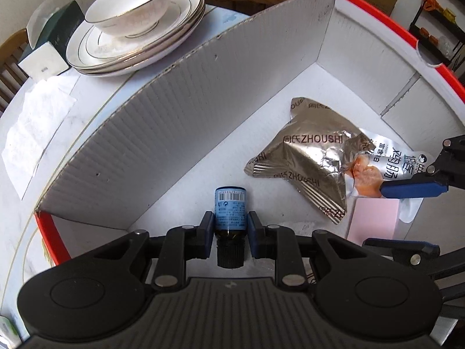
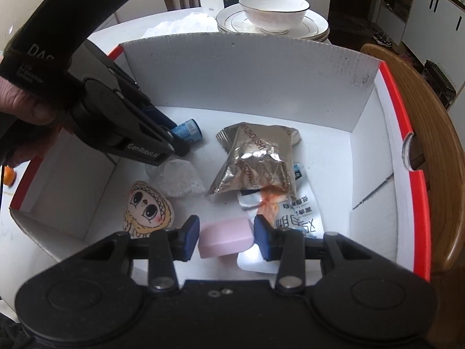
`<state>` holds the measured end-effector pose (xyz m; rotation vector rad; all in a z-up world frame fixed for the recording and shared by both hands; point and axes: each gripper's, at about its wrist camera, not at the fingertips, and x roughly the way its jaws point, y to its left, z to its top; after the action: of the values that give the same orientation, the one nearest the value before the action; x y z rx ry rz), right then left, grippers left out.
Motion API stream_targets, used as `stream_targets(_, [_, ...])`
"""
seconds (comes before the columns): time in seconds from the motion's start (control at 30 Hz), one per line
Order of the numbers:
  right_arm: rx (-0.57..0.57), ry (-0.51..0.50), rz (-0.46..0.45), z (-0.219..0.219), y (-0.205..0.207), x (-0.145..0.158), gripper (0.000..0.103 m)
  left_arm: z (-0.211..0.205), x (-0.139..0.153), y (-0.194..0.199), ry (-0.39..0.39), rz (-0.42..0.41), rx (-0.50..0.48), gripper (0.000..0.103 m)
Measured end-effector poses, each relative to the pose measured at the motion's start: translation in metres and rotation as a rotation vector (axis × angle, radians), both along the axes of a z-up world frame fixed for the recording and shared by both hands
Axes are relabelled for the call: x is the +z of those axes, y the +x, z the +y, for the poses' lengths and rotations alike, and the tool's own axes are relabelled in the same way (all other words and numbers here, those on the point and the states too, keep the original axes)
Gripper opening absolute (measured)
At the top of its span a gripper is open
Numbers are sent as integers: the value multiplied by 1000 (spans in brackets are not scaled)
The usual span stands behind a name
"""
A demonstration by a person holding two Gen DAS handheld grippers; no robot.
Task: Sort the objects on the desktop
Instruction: 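Carry the note pad with the right tool and the blue bottle with the left tool into the box, then open the right tool to drop the note pad while the left tool releases the bottle, then move both open tools out of the box back over the table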
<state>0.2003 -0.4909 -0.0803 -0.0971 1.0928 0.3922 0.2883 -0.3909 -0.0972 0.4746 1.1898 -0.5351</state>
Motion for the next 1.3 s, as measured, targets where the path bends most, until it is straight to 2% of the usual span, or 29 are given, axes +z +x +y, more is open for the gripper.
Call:
stream_targets(0.13, [-6,14,-6,-3,1,3,46,1,4,-4,-11,-15,-3,23])
stream_targets(0.23, [-5,31,-17,-5,-1,6,53,5,11,-8,-34,-33,7,30])
stream_targets(0.33, [-11,44,-30,-7,-5,13,57,9,21,-17,-69,-58,6,42])
stream_targets(0.4, [-11,58,-40,-8,-8,19,60,14,31,-25,-114,-76,-4,56])
stream_targets(0.43, [-11,60,-50,-8,-11,23,63,16,37,-29,-141,-87,-7,58])
stream_targets(0.57, [-9,71,-93,-11,-20,37,67,24,57,-49,-212,-136,-13,58])
stream_targets(0.63, [-10,77,-113,-12,-25,43,73,29,67,-60,-239,-164,-11,58])
stream_targets(0.87, [-24,103,-169,-15,-37,64,79,61,97,-98,-331,-255,48,59])
stream_targets(1.13, [-34,162,-209,3,-52,86,81,111,127,-140,-365,-381,91,59])
stream_targets(1.3, [-22,195,-236,29,-57,98,83,154,141,-165,-376,-451,122,71])
